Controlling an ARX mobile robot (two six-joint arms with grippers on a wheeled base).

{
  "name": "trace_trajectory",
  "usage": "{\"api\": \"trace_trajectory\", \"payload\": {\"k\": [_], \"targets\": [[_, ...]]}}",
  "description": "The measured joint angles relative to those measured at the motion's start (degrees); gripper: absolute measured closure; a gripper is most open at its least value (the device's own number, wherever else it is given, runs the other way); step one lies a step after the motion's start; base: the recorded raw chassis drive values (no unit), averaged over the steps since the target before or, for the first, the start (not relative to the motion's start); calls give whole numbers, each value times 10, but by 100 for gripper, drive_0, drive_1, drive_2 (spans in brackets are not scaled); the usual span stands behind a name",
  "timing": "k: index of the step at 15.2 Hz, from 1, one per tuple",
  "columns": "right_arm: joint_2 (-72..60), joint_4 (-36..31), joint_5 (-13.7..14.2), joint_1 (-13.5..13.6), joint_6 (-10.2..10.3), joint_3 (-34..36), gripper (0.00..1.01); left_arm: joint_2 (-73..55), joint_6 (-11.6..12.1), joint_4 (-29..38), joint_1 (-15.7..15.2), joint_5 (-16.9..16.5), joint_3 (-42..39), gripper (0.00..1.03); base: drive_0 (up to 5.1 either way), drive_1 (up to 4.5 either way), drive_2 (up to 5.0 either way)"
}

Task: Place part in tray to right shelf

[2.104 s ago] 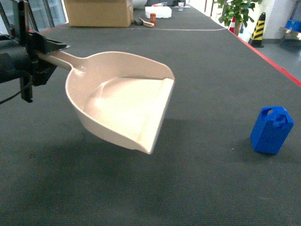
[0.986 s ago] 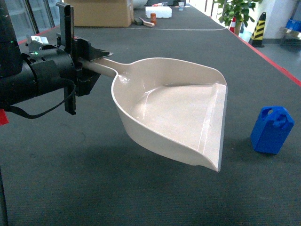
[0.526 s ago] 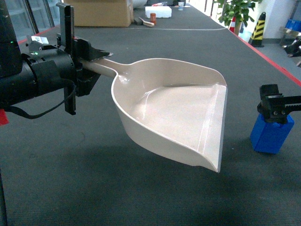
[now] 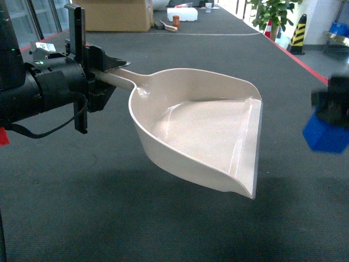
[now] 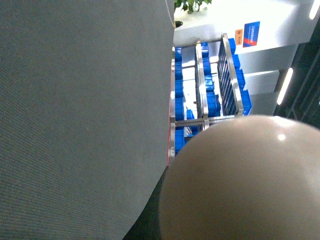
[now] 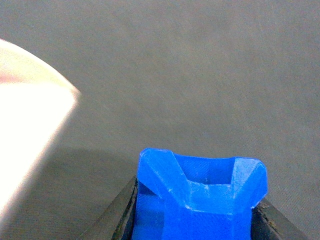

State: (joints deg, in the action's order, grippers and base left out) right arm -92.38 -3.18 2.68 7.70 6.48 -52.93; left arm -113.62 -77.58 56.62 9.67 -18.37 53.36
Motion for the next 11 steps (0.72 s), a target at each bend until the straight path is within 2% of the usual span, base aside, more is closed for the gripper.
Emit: {"api": "trace_trajectory", "payload": {"k": [2,3,4,5,6,7,9,11], "targets": [[76,0,-19,56,16,-33,54,0,0,0,3,-1,0,87,0,0,0],[73,-33,-13,111,27,-75,54,0,0,0,3,-1,0,87,0,0,0],[-35,-33,23,198,49,-127,54,0,0,0,0,0,0,87,0,0,0],[-67,-25,36,217,59,-141,54,0,0,0,0,-1,0,87,0,0,0],[-90,-14,37,231,69,-155,54,0,0,0,0,-1,0,87,0,0,0],[-100,-15,53,242,70,-161,48,0,0,0,0,0,0,87,0,0,0],[-78,-77,107,243,65,-138,26,0,3,-1,0,0,0,87,0,0,0],[15,-143,158,227,45,-77,4,0,4,-1,0,1,0,87,0,0,0]]}}
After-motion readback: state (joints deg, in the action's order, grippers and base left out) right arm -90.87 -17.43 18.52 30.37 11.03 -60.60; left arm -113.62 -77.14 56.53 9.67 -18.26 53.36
